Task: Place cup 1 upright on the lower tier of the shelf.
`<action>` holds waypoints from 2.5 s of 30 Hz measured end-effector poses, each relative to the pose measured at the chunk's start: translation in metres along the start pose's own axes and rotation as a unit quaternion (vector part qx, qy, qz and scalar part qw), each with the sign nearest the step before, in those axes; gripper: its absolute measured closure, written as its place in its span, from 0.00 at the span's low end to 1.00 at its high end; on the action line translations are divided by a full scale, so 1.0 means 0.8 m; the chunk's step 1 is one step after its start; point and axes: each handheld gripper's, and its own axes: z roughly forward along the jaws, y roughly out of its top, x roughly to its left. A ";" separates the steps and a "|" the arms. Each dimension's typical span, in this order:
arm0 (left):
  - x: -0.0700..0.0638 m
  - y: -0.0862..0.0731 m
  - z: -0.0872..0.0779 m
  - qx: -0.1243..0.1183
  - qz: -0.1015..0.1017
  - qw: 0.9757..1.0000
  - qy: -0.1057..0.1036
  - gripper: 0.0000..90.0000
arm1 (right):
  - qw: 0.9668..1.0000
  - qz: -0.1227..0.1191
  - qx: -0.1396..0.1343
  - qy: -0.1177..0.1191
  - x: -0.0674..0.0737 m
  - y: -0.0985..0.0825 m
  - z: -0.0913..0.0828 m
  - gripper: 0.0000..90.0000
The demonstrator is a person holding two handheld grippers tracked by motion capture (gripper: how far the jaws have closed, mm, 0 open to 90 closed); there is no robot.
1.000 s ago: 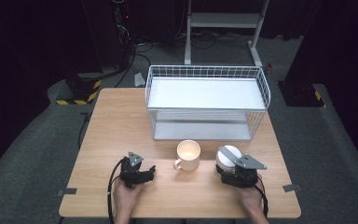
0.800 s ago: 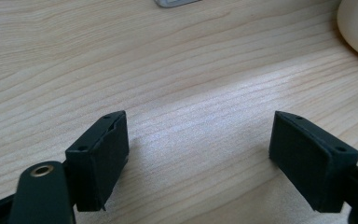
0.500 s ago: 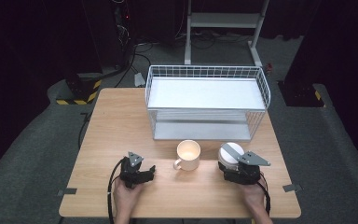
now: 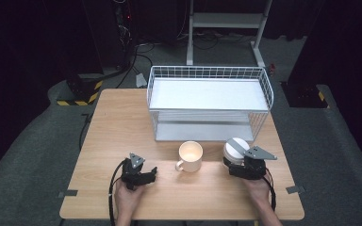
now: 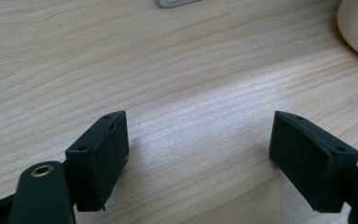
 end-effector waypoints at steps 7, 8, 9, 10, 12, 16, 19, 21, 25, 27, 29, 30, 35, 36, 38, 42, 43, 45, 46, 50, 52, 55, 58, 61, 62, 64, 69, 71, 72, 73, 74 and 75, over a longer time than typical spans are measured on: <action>0.000 0.000 0.000 0.000 0.000 1.000 0.000 0.22 | 1.000 0.009 0.000 -0.001 -0.009 0.011 0.009 0.21; 0.000 0.000 0.000 0.000 0.000 1.000 0.000 0.22 | 1.000 0.009 0.000 -0.001 -0.009 0.011 0.009 0.21; 0.000 0.000 0.000 0.000 0.000 1.000 0.000 0.22 | 1.000 0.012 0.001 -0.002 -0.009 0.012 0.009 0.21; 0.000 0.000 0.000 0.000 0.000 1.000 0.000 0.22 | 1.000 0.015 0.004 -0.004 -0.011 0.015 0.011 0.21; 0.000 0.000 0.000 0.000 0.000 1.000 0.000 0.22 | 1.000 0.011 0.003 -0.009 -0.013 0.018 0.012 0.21; 0.000 0.000 0.000 0.000 0.000 1.000 0.000 0.22 | 1.000 0.017 -0.004 -0.014 -0.020 0.027 0.018 0.21; 0.000 0.000 0.000 0.000 0.000 1.000 0.000 0.22 | 1.000 0.018 -0.005 -0.018 -0.022 0.029 0.021 0.21; 0.000 0.000 0.000 0.000 0.000 1.000 0.000 0.22 | 0.999 0.019 -0.012 -0.025 -0.023 0.032 0.023 0.21; 0.000 0.000 0.000 0.000 0.000 1.000 0.000 0.22 | 0.999 0.022 -0.014 -0.028 -0.025 0.035 0.027 0.21; 0.000 0.000 0.000 0.000 0.000 1.000 0.000 0.22 | 0.999 0.023 -0.011 -0.031 -0.027 0.037 0.031 0.21; 0.000 0.000 0.000 0.000 0.000 1.000 0.000 0.22 | 0.999 0.025 -0.008 -0.035 -0.028 0.039 0.036 0.21; 0.000 0.000 0.000 0.000 0.000 1.000 0.000 0.22 | 0.999 0.028 -0.005 -0.035 -0.029 0.040 0.039 0.21; 0.000 0.000 0.000 0.000 0.000 1.000 -0.001 0.23 | 0.999 0.037 -0.008 -0.033 -0.028 0.048 0.047 0.21; 0.000 0.000 0.000 0.000 0.000 1.000 -0.001 0.23 | 0.999 0.036 -0.007 -0.033 -0.028 0.049 0.049 0.21; 0.000 0.000 0.000 0.000 0.000 1.000 -0.001 0.23 | 0.999 0.036 -0.004 -0.037 -0.030 0.051 0.054 0.21; 0.000 0.000 0.000 0.000 0.000 1.000 -0.001 0.23 | 0.998 0.042 -0.001 -0.049 -0.035 0.052 0.063 0.21; 0.000 0.000 0.000 0.000 0.000 1.000 -0.002 0.23 | 0.997 0.050 0.002 -0.056 -0.038 0.051 0.068 0.21; 0.000 0.000 0.000 0.000 0.001 1.000 -0.003 0.23 | 0.997 0.048 0.002 -0.057 -0.039 0.051 0.070 0.21; 0.000 0.000 0.000 0.000 0.003 1.000 -0.003 0.23 | 0.997 0.052 0.004 -0.061 -0.043 0.048 0.074 0.21; 0.000 0.000 0.000 0.000 0.002 1.000 -0.004 0.23 | 0.996 0.056 0.004 -0.068 -0.045 0.051 0.078 0.21; 0.000 0.000 0.000 0.000 0.002 1.000 -0.004 0.23 | 0.996 0.051 0.006 -0.071 -0.045 0.054 0.081 0.21; 0.000 0.000 0.000 0.000 0.002 1.000 -0.004 0.23 | 0.996 0.039 0.008 -0.074 -0.042 0.058 0.088 0.21; 0.000 0.000 0.000 0.000 0.002 1.000 -0.004 0.23 | 0.996 0.041 0.007 -0.075 -0.041 0.058 0.091 0.21; -0.001 0.000 -0.001 0.000 0.002 1.000 -0.003 0.23 | 0.997 0.031 0.001 -0.075 -0.042 0.058 0.094 0.21; -0.001 0.000 -0.001 0.000 0.003 1.000 -0.003 0.24 | 0.997 0.027 0.000 -0.075 -0.043 0.057 0.095 0.21; -0.001 0.000 -0.001 0.000 0.003 1.000 -0.003 0.24 | 0.997 0.023 -0.002 -0.074 -0.044 0.057 0.096 0.21; -0.001 0.000 -0.001 0.000 0.002 1.000 -0.004 0.24 | 0.997 0.025 0.008 -0.071 -0.049 0.063 0.102 0.21; -0.001 0.000 0.000 -0.001 0.001 1.000 -0.004 0.24 | 0.997 0.027 0.010 -0.073 -0.049 0.065 0.104 0.21; -0.001 0.000 0.000 -0.001 0.001 1.000 -0.004 0.24 | 0.997 0.027 0.008 -0.073 -0.050 0.065 0.106 0.21; -0.001 0.000 -0.001 0.000 0.002 1.000 -0.004 0.24 | 0.997 0.026 0.004 -0.072 -0.051 0.065 0.107 0.21; -0.001 0.000 0.000 -0.001 0.001 1.000 -0.004 0.24 | 0.997 0.026 0.000 -0.071 -0.053 0.064 0.108 0.21; -0.001 0.000 0.000 -0.001 0.001 1.000 -0.004 0.24 | 0.997 0.027 0.000 -0.070 -0.053 0.064 0.108 0.21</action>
